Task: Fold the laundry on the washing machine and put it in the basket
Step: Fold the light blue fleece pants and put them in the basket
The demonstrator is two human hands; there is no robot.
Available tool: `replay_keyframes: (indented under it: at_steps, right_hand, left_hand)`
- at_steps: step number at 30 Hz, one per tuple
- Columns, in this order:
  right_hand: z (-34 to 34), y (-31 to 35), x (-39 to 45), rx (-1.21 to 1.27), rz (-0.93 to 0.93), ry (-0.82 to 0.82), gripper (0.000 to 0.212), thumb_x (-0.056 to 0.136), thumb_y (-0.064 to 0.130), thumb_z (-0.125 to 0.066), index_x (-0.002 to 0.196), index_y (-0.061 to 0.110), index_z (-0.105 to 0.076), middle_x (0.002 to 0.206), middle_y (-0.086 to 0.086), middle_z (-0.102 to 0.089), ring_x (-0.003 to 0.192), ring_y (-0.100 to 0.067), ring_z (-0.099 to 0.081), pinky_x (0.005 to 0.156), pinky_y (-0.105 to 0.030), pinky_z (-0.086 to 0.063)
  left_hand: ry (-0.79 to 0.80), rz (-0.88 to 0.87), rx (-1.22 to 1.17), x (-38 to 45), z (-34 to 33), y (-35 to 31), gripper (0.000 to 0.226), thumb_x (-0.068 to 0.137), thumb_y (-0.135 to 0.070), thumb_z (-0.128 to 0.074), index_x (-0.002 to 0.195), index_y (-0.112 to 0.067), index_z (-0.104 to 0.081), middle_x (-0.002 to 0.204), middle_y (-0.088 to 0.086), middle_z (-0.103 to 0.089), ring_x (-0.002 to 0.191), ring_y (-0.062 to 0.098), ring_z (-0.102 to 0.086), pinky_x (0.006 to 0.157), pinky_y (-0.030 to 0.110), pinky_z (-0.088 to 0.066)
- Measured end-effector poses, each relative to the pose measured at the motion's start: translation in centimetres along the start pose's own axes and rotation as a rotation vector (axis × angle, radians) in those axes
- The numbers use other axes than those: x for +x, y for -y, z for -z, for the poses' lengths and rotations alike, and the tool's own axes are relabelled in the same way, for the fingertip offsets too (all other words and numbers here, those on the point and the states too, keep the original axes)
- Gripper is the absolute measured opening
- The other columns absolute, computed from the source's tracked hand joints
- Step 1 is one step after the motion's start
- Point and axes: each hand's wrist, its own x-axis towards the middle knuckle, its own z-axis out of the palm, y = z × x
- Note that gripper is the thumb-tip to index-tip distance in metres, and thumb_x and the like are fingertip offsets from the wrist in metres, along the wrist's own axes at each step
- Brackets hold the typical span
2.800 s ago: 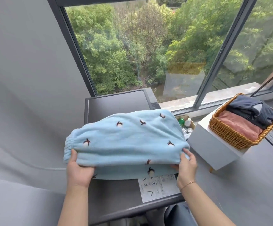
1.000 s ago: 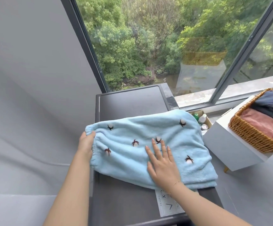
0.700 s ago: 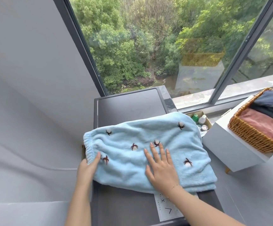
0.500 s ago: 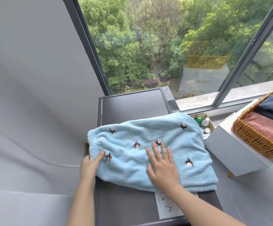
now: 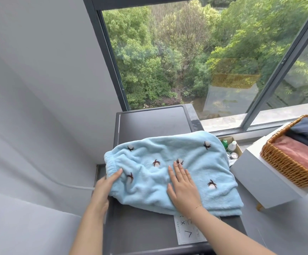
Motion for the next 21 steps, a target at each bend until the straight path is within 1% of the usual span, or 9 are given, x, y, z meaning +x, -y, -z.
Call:
replay_keyframes:
  at_steps: [3, 5, 8, 10, 13, 15, 16, 18, 21]
  right_hand:
    - [0.1, -0.6, 0.0, 0.078, 0.039, -0.026, 0.059, 0.093, 0.039, -0.021, 0.146, 0.018, -0.035, 0.156, -0.002, -0.016, 0.145, -0.017, -0.019, 0.115, -0.021, 0.002]
    - [0.6, -0.9, 0.1, 0.140, 0.042, -0.042, 0.068, 0.089, 0.046, -0.005, 0.150, 0.024, -0.024, 0.157, 0.005, 0.000, 0.147, -0.011, -0.004, 0.114, -0.019, 0.009]
    - [1.0, -1.7, -0.1, 0.031, -0.022, -0.048, 0.079, 0.080, 0.050, 0.010, 0.152, 0.029, -0.016, 0.160, 0.004, 0.000, 0.148, -0.013, 0.003, 0.113, -0.027, 0.014]
    - [1.2, -2.6, -0.8, -0.029, -0.057, -0.048, 0.075, 0.085, 0.050, 0.000, 0.151, 0.026, -0.025, 0.160, 0.001, -0.012, 0.148, -0.016, -0.005, 0.114, -0.031, 0.010]
    - [1.1, -3.6, -2.8, -0.080, -0.050, -0.014, 0.054, 0.091, 0.040, -0.030, 0.139, 0.021, -0.049, 0.148, -0.004, -0.043, 0.139, -0.019, -0.027, 0.114, -0.036, -0.004]
    - [0.8, -3.5, -3.7, -0.067, -0.044, -0.049, 0.050, 0.091, 0.037, -0.035, 0.135, 0.021, -0.053, 0.144, -0.004, -0.047, 0.136, -0.018, -0.030, 0.114, -0.037, -0.007]
    - [0.8, -3.6, -4.1, -0.046, -0.042, -0.075, 0.049, 0.091, 0.036, -0.035, 0.134, 0.021, -0.054, 0.144, -0.004, -0.047, 0.136, -0.018, -0.030, 0.114, -0.037, -0.006]
    - [0.7, -4.0, -4.6, 0.051, -0.018, -0.142, 0.047, 0.091, 0.032, -0.036, 0.131, 0.019, -0.057, 0.144, -0.003, -0.047, 0.136, -0.015, -0.030, 0.116, -0.033, -0.005]
    - [1.1, -4.9, -5.7, 0.258, -0.063, -0.327, 0.041, 0.083, 0.022, -0.037, 0.111, 0.017, -0.067, 0.130, 0.000, -0.057, 0.126, -0.013, -0.041, 0.116, -0.031, -0.009]
  left_hand:
    - [0.020, -0.026, -0.153, -0.4, 0.3, -1.0, 0.029, 0.087, -0.023, -0.068, 0.110, -0.005, -0.067, 0.101, 0.011, -0.074, 0.094, 0.023, -0.071, 0.082, 0.035, -0.055]
    - [-0.050, -0.057, -0.177, -0.7, 0.8, -1.6, 0.023, 0.084, -0.019, -0.071, 0.102, -0.006, -0.067, 0.092, 0.009, -0.075, 0.084, 0.020, -0.072, 0.074, 0.033, -0.057]
    - [-0.309, -0.120, -0.121, -0.3, 2.3, -2.4, 0.018, 0.078, -0.013, -0.077, 0.088, -0.005, -0.065, 0.080, 0.008, -0.071, 0.068, 0.018, -0.067, 0.060, 0.028, -0.053]
    - [-0.458, -0.170, -0.056, 0.4, 3.7, -2.4, 0.020, 0.076, -0.014, -0.078, 0.085, -0.005, -0.063, 0.079, 0.005, -0.064, 0.066, 0.017, -0.059, 0.060, 0.027, -0.048]
    - [-0.518, -0.151, 0.256, 1.6, 5.3, -1.3, 0.039, 0.074, -0.015, -0.081, 0.105, -0.001, -0.060, 0.102, 0.018, -0.064, 0.090, 0.030, -0.061, 0.082, 0.039, -0.049]
    - [-0.556, -0.083, 0.641, 1.7, 4.9, 0.1, 0.066, 0.072, -0.015, -0.082, 0.128, -0.004, -0.050, 0.128, 0.025, -0.051, 0.119, 0.039, -0.048, 0.098, 0.049, -0.039]
    - [-0.596, -0.114, 0.820, 1.5, 3.8, 0.7, 0.075, 0.071, -0.013, -0.080, 0.136, -0.006, -0.044, 0.137, 0.025, -0.042, 0.126, 0.042, -0.039, 0.101, 0.053, -0.033]
    - [-0.599, -0.350, 1.013, 0.6, 0.6, 1.8, 0.072, 0.071, -0.004, -0.074, 0.137, -0.008, -0.046, 0.143, 0.024, -0.037, 0.128, 0.044, -0.035, 0.100, 0.059, -0.030]
    - [-0.321, -0.656, 1.152, 0.0, -5.1, 4.0, 0.052, 0.077, -0.013, -0.072, 0.126, -0.009, -0.059, 0.139, 0.021, -0.045, 0.123, 0.043, -0.046, 0.096, 0.058, -0.039]
